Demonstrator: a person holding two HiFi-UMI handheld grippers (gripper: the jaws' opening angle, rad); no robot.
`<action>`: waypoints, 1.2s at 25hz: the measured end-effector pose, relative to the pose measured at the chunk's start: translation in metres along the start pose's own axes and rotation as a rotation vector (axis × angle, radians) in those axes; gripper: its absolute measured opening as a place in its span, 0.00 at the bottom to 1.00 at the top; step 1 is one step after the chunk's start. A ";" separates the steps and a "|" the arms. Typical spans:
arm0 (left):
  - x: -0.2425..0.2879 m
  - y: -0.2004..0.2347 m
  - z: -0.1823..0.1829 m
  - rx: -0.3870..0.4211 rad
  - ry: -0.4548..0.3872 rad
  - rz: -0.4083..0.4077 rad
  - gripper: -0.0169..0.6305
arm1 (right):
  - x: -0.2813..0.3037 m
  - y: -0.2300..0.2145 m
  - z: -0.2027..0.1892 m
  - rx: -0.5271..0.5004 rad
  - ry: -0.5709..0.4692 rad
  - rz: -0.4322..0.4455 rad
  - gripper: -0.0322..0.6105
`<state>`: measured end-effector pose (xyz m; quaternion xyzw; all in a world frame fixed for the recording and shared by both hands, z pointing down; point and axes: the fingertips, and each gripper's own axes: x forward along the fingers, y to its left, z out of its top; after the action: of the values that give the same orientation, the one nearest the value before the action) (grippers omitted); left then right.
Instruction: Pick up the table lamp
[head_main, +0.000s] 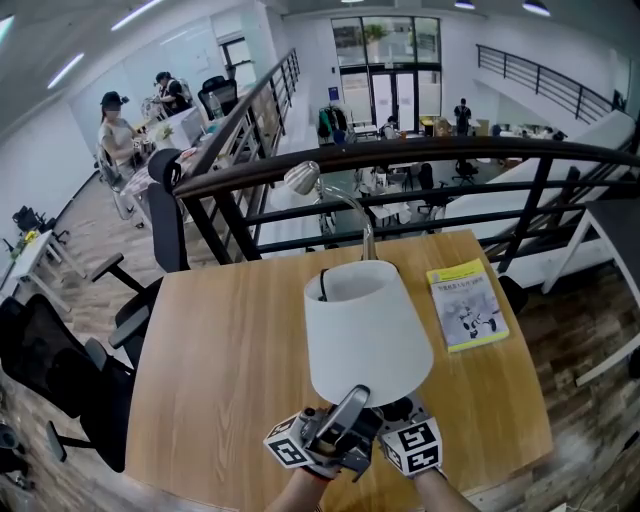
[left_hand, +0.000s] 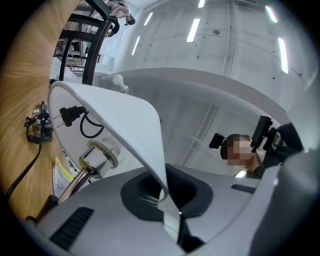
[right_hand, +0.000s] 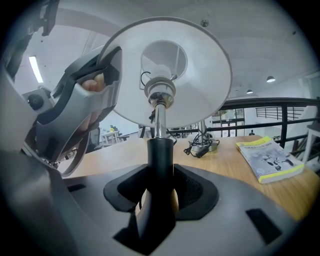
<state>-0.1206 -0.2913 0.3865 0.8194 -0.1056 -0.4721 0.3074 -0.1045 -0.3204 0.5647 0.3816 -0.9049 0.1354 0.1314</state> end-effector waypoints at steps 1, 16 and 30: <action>0.001 -0.001 -0.002 0.002 0.001 -0.001 0.04 | -0.002 0.000 0.000 0.002 -0.003 0.000 0.30; 0.017 -0.049 -0.034 0.067 0.066 -0.027 0.04 | -0.049 0.009 0.010 0.000 -0.065 -0.007 0.30; 0.032 -0.092 -0.048 0.121 0.073 -0.053 0.04 | -0.083 0.021 0.033 -0.025 -0.115 0.004 0.30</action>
<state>-0.0740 -0.2137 0.3257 0.8556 -0.1011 -0.4427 0.2484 -0.0680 -0.2628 0.5027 0.3853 -0.9133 0.1021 0.0835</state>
